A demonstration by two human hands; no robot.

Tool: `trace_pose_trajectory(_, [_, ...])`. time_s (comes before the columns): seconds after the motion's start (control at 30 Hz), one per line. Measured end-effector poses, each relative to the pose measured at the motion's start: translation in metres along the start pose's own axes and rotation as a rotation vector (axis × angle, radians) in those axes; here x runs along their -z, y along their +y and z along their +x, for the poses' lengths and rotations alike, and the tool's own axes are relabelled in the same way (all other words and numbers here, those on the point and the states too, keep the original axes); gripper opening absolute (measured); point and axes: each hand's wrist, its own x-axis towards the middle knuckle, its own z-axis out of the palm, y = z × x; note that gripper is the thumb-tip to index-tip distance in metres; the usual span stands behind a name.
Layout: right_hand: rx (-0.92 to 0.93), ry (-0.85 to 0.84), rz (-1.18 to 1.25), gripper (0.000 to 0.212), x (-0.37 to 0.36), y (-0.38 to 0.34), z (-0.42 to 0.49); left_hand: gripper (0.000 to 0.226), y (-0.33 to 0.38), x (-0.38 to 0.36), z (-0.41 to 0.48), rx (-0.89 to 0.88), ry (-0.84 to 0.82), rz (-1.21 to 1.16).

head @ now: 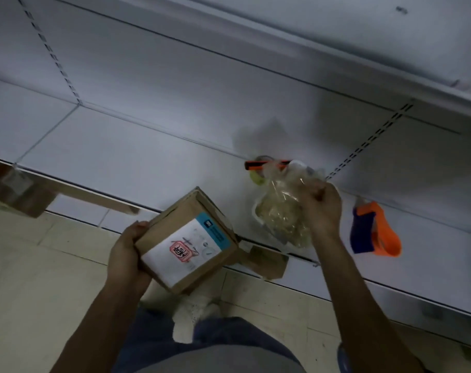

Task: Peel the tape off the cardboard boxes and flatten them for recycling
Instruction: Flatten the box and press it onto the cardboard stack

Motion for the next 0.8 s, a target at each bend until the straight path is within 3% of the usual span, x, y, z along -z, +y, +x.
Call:
trace_pose_trajectory(0.07, [0.206, 0.126, -0.499, 0.025, -0.004, 0.016, 0.014, 0.011, -0.01, -0.002, -0.003, 0.022, -0.025, 0.037])
trace_pose_trajectory(0.13, [0.311, 0.19, -0.763, 0.039, -0.007, 0.035, 0.026, 0.011, -0.013, 0.0, -0.005, 0.024, -0.027, 0.084])
trace_pose_trajectory(0.27, [0.25, 0.162, -0.876, 0.061, -0.02, 0.055, 0.03, 0.01, -0.007, 0.004, -0.009, 0.013, -0.016, 0.163])
trace_pose_trajectory(0.43, [0.151, -0.069, -0.877, 0.061, -0.027, 0.05, 0.032, 0.012, -0.002, -0.002, -0.014, 0.028, -0.015, 0.192])
trace_pose_trajectory(0.5, [0.091, -0.208, -0.723, 0.057, -0.021, 0.038, 0.029, 0.014, -0.002, -0.005, -0.018, 0.026, -0.026, 0.179])
trace_pose_trajectory(0.6, [-0.109, -0.351, -0.067, 0.04, -0.005, 0.021, 0.026, 0.016, -0.001, -0.014, -0.023, 0.041, -0.069, 0.134])
trace_pose_trajectory(0.67, [-0.242, -0.223, 0.213, 0.021, 0.004, 0.02, 0.024, 0.016, -0.001, -0.019, -0.024, 0.062, -0.086, 0.099])
trace_pose_trajectory(0.73, [-0.323, -0.052, 0.314, 0.004, 0.008, 0.03, 0.02, 0.018, -0.001, -0.025, -0.025, 0.088, -0.098, 0.068])
trace_pose_trajectory(0.8, [-0.261, 0.033, 0.255, 0.019, 0.005, 0.043, 0.015, 0.022, -0.001, -0.028, -0.027, 0.102, -0.102, 0.046])
